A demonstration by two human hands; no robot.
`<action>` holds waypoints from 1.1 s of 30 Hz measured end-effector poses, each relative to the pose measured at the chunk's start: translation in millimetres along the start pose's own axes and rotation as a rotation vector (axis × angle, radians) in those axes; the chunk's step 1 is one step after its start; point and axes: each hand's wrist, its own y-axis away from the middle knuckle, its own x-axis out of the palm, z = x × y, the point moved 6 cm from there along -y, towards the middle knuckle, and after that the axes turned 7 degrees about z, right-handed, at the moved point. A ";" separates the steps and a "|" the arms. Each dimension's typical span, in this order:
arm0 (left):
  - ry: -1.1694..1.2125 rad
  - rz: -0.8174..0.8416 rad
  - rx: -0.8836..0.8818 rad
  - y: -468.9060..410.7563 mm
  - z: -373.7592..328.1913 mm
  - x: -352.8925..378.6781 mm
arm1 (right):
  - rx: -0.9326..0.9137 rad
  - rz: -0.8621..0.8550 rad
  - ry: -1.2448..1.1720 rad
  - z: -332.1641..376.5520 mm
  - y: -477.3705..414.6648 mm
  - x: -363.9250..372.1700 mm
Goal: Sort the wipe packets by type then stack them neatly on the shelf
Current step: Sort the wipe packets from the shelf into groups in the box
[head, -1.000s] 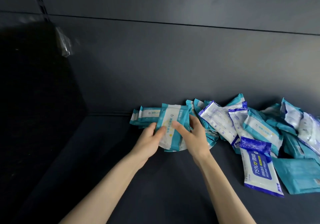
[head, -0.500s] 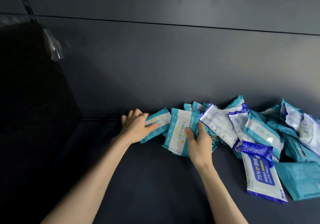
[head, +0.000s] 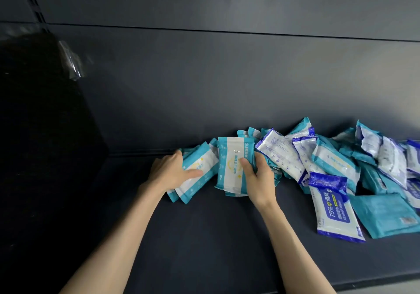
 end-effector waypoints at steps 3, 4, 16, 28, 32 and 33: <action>0.295 -0.162 -0.006 29.4 -1.5 -14.3 | 0.004 -0.002 -0.110 5.7 15.4 -11.2; 0.444 -0.208 0.024 41.6 -5.9 -18.8 | -0.007 -0.002 -0.159 9.8 24.3 -16.4; 1.189 0.306 0.492 170.7 -166.6 62.1 | 0.052 -0.355 -0.487 -0.1 184.5 -143.6; 1.077 0.910 0.543 397.2 -318.3 245.8 | 0.305 -0.809 -0.364 -90.0 480.2 -307.2; 0.983 1.031 0.600 452.2 -362.5 284.8 | 0.385 -0.969 -0.333 -110.5 560.3 -349.2; 0.962 1.039 0.627 458.8 -371.0 288.6 | 0.398 -0.991 -0.317 -113.2 570.5 -356.7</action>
